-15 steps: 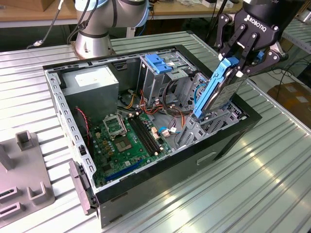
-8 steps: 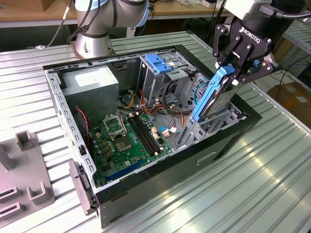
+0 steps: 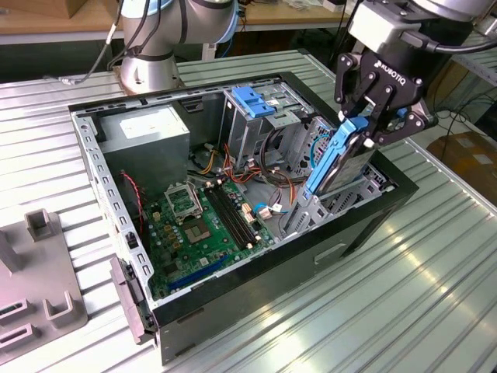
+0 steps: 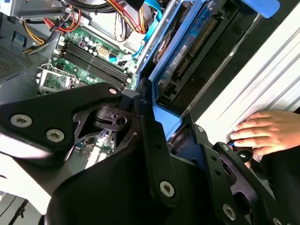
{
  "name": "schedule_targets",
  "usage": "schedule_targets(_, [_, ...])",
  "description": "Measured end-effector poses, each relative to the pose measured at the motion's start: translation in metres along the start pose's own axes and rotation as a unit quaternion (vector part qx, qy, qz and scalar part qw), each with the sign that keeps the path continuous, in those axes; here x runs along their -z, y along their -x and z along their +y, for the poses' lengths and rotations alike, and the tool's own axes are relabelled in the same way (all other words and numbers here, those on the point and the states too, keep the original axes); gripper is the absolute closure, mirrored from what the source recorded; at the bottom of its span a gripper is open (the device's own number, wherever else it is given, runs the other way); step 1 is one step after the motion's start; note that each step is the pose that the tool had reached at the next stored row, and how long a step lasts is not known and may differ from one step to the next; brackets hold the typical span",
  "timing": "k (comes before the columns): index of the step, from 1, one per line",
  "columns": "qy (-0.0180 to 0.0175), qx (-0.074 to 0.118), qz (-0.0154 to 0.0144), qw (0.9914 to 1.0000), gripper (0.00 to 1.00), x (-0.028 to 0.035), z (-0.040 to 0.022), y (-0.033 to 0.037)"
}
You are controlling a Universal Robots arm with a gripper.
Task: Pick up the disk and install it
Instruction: 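Insert the disk into the insertion slot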
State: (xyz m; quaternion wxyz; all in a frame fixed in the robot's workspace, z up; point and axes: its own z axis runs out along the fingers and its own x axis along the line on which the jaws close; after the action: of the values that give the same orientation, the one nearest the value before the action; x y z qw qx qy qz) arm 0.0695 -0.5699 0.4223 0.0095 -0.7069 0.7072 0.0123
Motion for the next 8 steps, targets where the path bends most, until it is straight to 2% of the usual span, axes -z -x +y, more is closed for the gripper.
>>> schedule_targets(8, [0.0054, 0.000, 0.0000, 0.99999, 0.63, -0.0158, -0.0007, -0.0005])
